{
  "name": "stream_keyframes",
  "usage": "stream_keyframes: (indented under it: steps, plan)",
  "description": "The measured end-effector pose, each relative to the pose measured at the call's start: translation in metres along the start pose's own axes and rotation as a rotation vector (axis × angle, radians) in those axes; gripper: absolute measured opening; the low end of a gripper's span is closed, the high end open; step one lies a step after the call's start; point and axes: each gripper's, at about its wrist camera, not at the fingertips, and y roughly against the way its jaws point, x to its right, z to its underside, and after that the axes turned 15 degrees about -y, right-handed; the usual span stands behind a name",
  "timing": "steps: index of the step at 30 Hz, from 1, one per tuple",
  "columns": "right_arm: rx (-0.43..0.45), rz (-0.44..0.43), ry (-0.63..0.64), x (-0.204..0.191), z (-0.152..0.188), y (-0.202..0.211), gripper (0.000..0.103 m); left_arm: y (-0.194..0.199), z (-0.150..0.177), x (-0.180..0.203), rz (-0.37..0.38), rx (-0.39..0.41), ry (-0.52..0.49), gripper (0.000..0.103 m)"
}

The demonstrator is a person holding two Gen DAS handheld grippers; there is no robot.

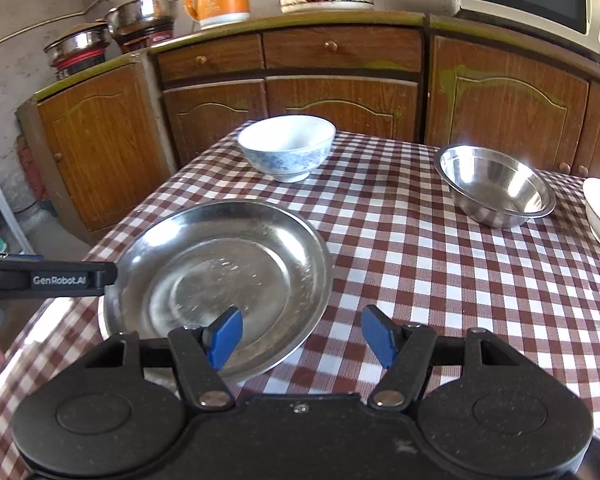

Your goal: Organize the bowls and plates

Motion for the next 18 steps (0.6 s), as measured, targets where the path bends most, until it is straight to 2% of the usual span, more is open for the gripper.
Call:
stream_keyframes:
  steps: [3,14,18]
  plan:
    - [-0.011,0.018,-0.011,0.001,-0.004,-0.017,0.079,-0.01,-0.001,-0.002,0.024,-0.009,0.008,0.094]
    - [-0.041,0.074,-0.053,0.008,-0.01,-0.066,0.079,-0.038,-0.008,-0.002,0.014,-0.032,-0.035,0.094]
    - [-0.055,0.071,-0.083,0.011,-0.011,-0.077,0.079,-0.046,-0.007,-0.004,0.048,-0.037,-0.012,0.094]
